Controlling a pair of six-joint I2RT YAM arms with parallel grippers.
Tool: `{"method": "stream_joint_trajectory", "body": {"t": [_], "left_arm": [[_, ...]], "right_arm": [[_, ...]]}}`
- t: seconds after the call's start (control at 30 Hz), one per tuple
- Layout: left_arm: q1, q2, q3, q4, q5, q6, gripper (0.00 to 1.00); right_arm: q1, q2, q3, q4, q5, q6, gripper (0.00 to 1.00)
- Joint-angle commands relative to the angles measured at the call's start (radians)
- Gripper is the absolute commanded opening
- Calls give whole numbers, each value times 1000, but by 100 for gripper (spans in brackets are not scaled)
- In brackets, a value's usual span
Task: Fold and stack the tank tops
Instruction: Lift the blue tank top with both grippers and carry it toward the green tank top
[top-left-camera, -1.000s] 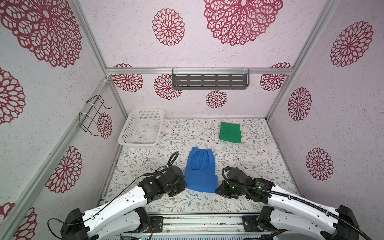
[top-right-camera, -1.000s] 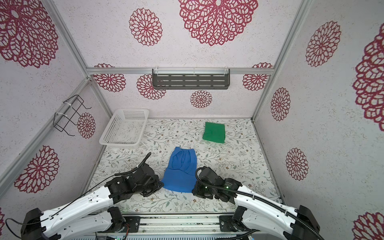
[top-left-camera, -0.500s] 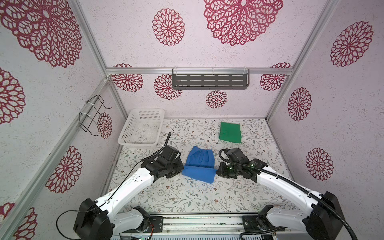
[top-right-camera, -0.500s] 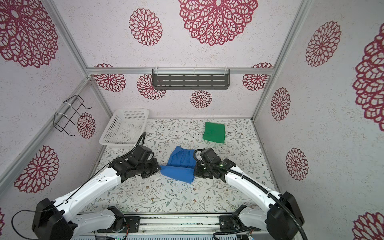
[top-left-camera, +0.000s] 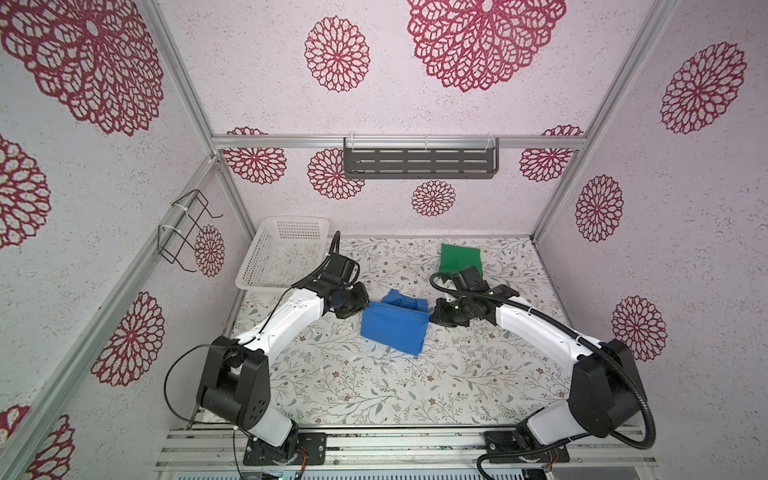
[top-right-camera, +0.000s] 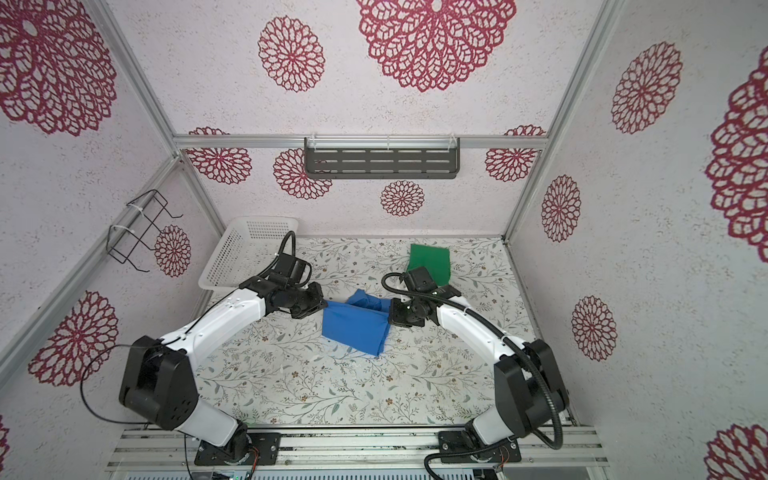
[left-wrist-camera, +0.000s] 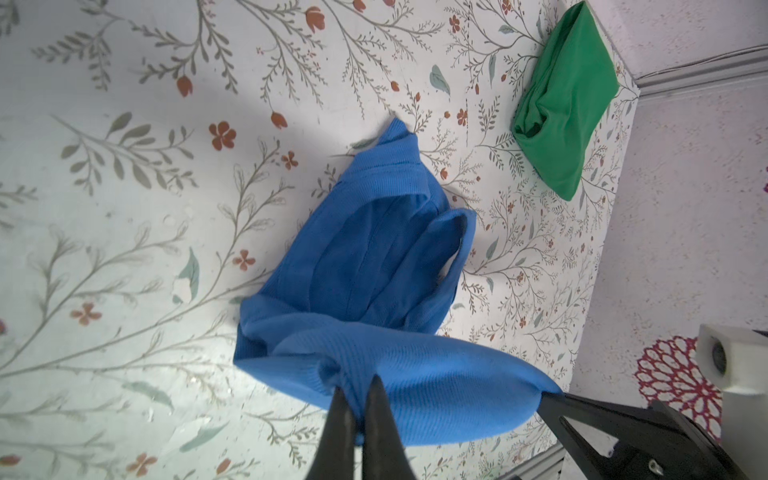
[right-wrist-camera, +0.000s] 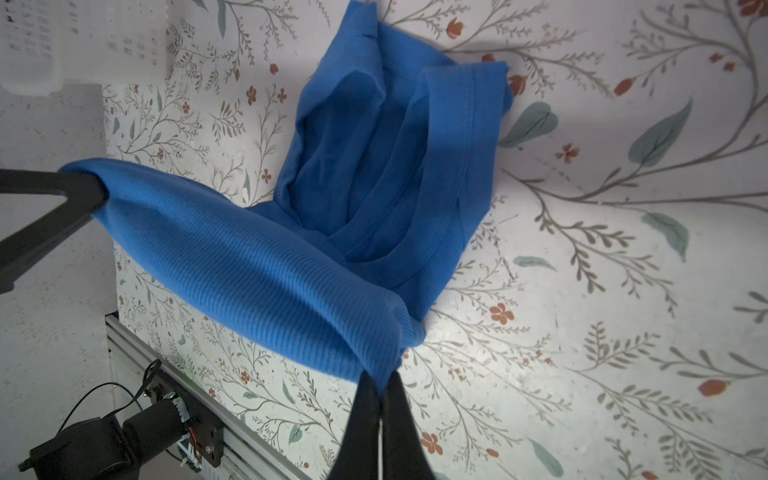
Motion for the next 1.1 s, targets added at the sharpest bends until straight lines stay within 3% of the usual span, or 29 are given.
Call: {"method": "stream_joint_trajectory", "body": {"t": [0.0, 0.4, 0.47, 0.53, 0.57, 0.7, 0.9, 1.07], "left_arm": [[24, 77, 82, 14, 19, 78, 0], [68, 413, 336, 24, 63, 123, 1], [84, 440, 366, 25, 67, 131, 27], [102, 434, 391, 8, 61, 138, 43], [109, 417, 396, -4, 47, 140, 48], [104, 321, 345, -7, -10, 127, 52], [20, 309, 210, 97, 4, 58, 46], [-16, 329, 120, 180, -9, 4, 43]], "right_arm": [[-40, 37, 48, -44, -12, -73, 0], [-155, 294, 248, -42, -92, -203, 2], [-170, 331, 298, -27, -92, -220, 27], [-182, 336, 337, -23, -69, -223, 51], [-182, 327, 350, -20, -48, -220, 55], [-160, 250, 306, 15, 21, -142, 55], [-1, 175, 108, 251, -7, 46, 31], [93, 175, -40, 450, -2, 185, 25]]}}
